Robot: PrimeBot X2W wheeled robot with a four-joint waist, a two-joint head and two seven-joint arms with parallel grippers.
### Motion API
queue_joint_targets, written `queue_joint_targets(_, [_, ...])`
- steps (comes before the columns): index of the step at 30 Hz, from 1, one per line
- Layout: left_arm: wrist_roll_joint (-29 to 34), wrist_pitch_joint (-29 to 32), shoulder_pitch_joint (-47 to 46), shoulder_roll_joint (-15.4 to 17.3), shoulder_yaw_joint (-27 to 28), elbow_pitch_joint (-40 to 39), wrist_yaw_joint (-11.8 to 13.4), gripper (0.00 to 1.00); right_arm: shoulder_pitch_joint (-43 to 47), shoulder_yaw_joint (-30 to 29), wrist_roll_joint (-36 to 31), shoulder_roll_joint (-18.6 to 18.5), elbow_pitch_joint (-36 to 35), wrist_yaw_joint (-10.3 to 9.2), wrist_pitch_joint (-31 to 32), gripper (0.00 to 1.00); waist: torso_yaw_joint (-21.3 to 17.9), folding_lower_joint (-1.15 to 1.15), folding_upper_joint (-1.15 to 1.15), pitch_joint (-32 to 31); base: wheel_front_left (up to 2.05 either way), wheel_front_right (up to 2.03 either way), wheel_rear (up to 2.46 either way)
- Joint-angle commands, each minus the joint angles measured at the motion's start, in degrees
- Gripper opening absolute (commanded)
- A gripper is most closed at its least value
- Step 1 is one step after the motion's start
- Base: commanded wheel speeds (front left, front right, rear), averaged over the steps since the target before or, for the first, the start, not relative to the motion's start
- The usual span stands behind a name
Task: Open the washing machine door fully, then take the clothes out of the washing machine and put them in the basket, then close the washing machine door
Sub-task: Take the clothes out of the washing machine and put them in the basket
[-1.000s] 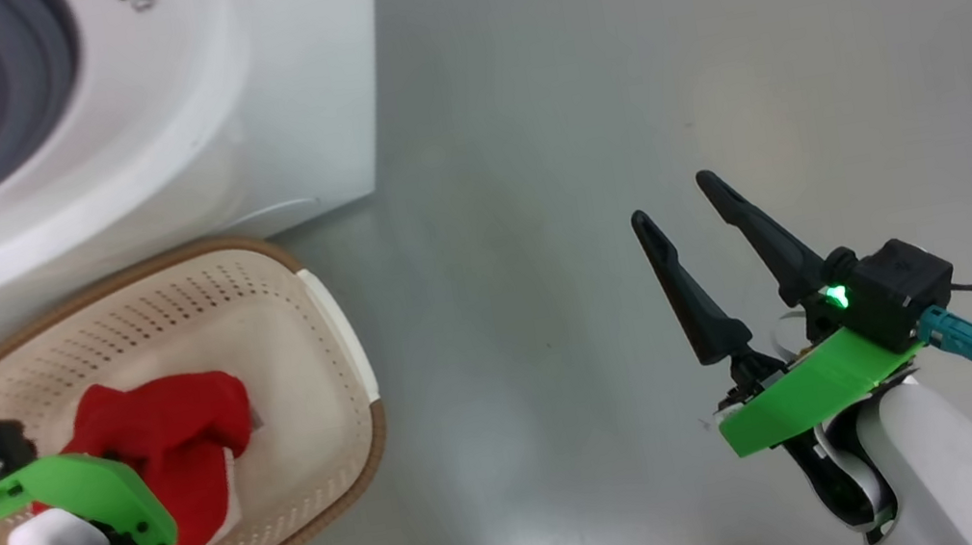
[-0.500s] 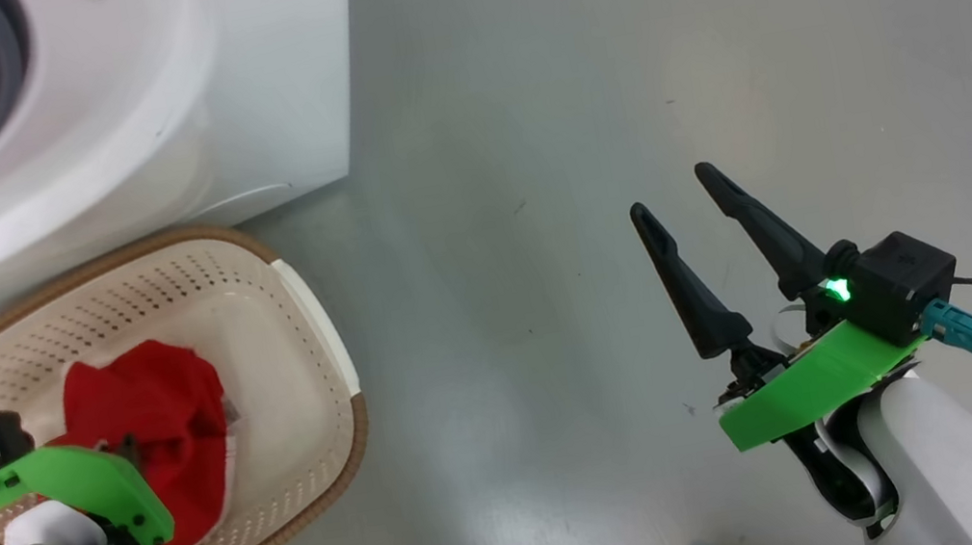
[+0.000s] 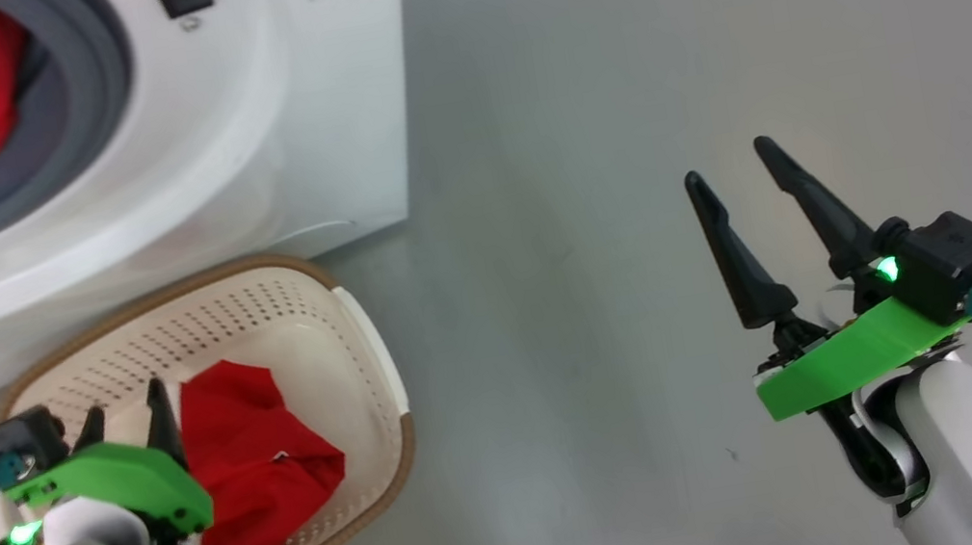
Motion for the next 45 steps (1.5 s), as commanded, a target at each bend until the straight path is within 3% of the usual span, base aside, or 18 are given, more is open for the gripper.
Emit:
queue_joint_targets(1, [1.24, -0.90, 1.39, 1.76, 1.18, -2.28, -0.15, 1.00, 0.84, 0.37, -1.08, 0.13, -1.29, 0.35, -0.37, 1.00, 2.21, 0.00, 0.00, -2.46, 0.00, 0.00, 0.00])
queue_joint_targets(6, [4.18, -1.16, 5.29, 1.78, 3.79, -16.05, 2.47, 1.00, 0.94, -1.23, -3.16, 0.13, -1.51, 0.35, -0.37, 1.00, 4.02, 0.00, 0.00, -4.96, 0.00, 0.00, 0.00])
queue_joint_targets(16, [11.80, -1.18, 18.92, -1.57, 8.55, -43.50, 4.97, 1.00, 2.21, -2.93, -5.25, 0.13, -2.34, 0.35, -0.37, 1.00, 5.94, 0.00, 0.00, -9.54, 0.00, 0.00, 0.00])
queue_joint_targets(21, [14.94, -1.19, 24.69, -2.46, 9.96, -53.59, 6.57, 1.00, 3.21, -3.41, -6.04, 0.13, -2.87, 0.35, -0.37, 1.00, 6.12, 0.00, 0.00, -12.03, 0.00, 0.00, 0.00])
queue_joint_targets(31, [16.77, -1.19, 34.16, -3.62, 11.10, -65.40, 8.49, 1.00, 6.93, -5.02, -7.07, 0.13, -5.62, 0.35, -0.37, 1.00, 5.95, 0.00, 0.00, -17.47, 0.00, 0.00, 0.00])
queue_joint_targets(45, [17.32, 0.79, 43.83, -2.39, 12.05, -73.56, 11.07, 1.00, 13.20, -6.19, -7.23, 0.13, -9.88, 0.35, -0.37, 1.00, 5.69, 0.00, 0.00, -22.17, 0.00, 0.00, 0.00])
